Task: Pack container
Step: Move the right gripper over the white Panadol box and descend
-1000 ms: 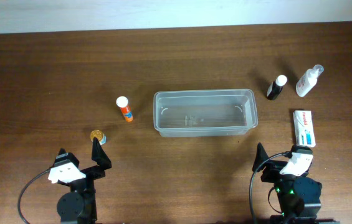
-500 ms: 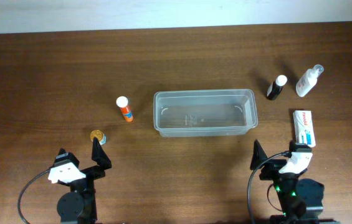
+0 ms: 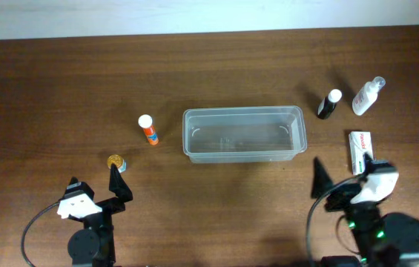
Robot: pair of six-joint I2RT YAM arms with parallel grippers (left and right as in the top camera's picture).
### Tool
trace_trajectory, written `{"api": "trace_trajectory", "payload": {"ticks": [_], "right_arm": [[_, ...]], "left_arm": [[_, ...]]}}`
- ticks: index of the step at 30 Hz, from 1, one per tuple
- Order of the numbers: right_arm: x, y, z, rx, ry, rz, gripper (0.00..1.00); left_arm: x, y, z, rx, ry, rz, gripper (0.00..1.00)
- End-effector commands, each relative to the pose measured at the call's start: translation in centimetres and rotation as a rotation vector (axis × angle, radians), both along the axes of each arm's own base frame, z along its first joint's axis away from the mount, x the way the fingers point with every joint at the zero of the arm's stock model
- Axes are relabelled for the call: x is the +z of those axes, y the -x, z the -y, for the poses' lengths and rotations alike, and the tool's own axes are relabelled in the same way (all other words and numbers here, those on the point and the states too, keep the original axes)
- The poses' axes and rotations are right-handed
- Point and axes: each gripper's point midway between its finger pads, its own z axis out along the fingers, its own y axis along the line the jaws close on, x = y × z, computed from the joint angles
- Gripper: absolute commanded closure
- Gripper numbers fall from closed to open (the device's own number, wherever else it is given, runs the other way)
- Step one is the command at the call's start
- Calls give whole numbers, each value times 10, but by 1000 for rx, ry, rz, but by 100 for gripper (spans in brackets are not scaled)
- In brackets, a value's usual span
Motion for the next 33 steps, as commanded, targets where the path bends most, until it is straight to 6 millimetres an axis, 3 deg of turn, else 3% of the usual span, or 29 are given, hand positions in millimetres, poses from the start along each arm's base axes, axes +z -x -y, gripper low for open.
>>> {"api": "trace_trajectory", "payload": {"ticks": [1, 6, 11, 19, 22, 27, 33], "right_arm": [[38, -4, 47, -248, 157, -130, 2], [35, -19, 80, -391, 235, -430, 2], [22, -38, 120, -487, 174, -625, 2], [-55, -47, 176, -521, -98, -894, 2], [-73, -56, 193, -543, -127, -919, 2], [-104, -67, 188, -470, -191, -1001, 2], [-128, -83, 183, -331, -167, -1036, 2]], "left_arm": [[-1, 1, -3, 16, 5, -1, 1], [-1, 1, -3, 16, 5, -2, 1], [-1, 1, -3, 16, 5, -2, 1], [-1, 1, -3, 16, 5, -2, 1], [-1, 1, -3, 16, 5, -2, 1], [-1, 1, -3, 16, 5, -2, 1], [-1, 1, -3, 16, 5, -2, 1]]}}
